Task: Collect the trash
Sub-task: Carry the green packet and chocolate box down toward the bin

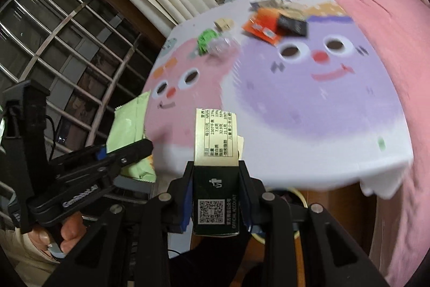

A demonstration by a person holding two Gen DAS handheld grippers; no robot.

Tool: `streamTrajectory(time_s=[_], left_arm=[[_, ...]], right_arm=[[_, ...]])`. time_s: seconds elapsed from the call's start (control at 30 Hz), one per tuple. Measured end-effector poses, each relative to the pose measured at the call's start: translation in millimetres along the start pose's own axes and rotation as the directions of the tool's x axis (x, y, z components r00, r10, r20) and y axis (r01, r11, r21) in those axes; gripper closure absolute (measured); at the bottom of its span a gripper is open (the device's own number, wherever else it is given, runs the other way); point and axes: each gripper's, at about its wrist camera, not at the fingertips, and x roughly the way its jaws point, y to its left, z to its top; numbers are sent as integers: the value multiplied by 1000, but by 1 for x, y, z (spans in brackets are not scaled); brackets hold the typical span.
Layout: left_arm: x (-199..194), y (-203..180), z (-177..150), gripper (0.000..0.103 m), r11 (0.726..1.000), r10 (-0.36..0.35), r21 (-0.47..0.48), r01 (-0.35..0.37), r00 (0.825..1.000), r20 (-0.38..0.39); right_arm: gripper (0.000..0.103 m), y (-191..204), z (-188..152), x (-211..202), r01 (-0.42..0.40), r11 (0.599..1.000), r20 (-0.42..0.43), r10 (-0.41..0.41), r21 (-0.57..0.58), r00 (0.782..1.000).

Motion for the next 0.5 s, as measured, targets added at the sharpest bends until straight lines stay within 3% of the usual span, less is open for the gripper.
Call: streamTrajectory(time_s=[0.27,0.5], left_arm=[[24,-35,-55,84,997,-24,77,31,995,-97],[86,-43,-95,84,991,-70,102,88,983,-170]], right_arm=[[74,-36,-59,14,19,995,-55,-14,95,998],[74,-73,-101,61,87,980,-102,-69,179,992]])
